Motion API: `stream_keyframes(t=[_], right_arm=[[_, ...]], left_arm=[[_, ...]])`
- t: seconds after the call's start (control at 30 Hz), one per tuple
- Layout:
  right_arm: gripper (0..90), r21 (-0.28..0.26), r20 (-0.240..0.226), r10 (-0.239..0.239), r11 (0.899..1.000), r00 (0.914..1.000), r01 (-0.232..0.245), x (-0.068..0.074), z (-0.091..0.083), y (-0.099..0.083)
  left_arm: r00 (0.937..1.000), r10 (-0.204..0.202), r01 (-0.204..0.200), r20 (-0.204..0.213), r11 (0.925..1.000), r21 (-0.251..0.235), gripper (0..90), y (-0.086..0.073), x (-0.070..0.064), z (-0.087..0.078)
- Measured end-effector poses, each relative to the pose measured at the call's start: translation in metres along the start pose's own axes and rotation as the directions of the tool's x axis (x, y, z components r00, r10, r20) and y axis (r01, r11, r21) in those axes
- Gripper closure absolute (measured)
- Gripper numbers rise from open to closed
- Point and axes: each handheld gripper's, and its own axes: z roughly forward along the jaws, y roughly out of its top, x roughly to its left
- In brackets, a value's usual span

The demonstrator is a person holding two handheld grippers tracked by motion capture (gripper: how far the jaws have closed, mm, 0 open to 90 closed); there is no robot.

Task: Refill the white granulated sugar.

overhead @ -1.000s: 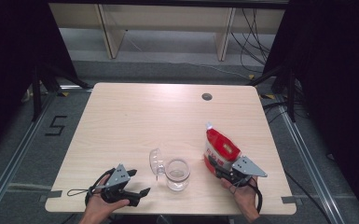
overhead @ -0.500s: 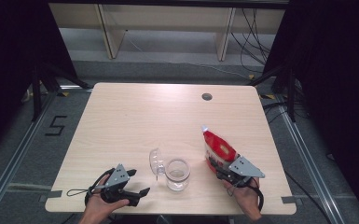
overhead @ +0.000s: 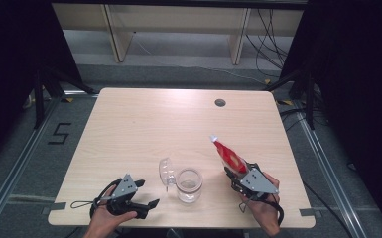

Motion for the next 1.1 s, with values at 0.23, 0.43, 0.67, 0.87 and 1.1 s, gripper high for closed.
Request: stream_keyframes(t=[0.23,0.43,0.67,0.87,1.1], right_arm=[[49.7,0.01,0.046,-0.229,0.973,0.9723,0.229,0.012,-0.019,0.02],[49.8,0.029,0.073,-0.392,0.92,0.9171,0.391,0.022,-0.03,0.029],[49.8,0.043,0.047,-0.45,0.893,0.892,0.448,0.028,-0.032,0.031],[49.8,0.077,0.052,-0.512,0.858,0.8572,0.508,0.032,-0.033,0.032],[49.9,0.081,0.061,-0.603,0.797,0.7953,0.598,0.031,-0.036,0.035]], left_arm=[[0.9999,-0.016,0.015,-0.007,0.9997,-0.017,16.7,0.0,0.0,-0.001],[0.9999,-0.014,0.014,-0.003,0.9998,-0.017,16.7,0.0,0.0,0.0],[0.9999,-0.008,0.008,-0.008,0.9999,-0.008,16.7,0.0,0.001,-0.002],[0.9999,-0.01,0.01,-0.006,0.9999,-0.008,16.7,0.0,0.001,-0.001],[0.9998,-0.018,0.018,-0.009,0.9997,-0.016,16.7,-0.001,0.0,0.001]])
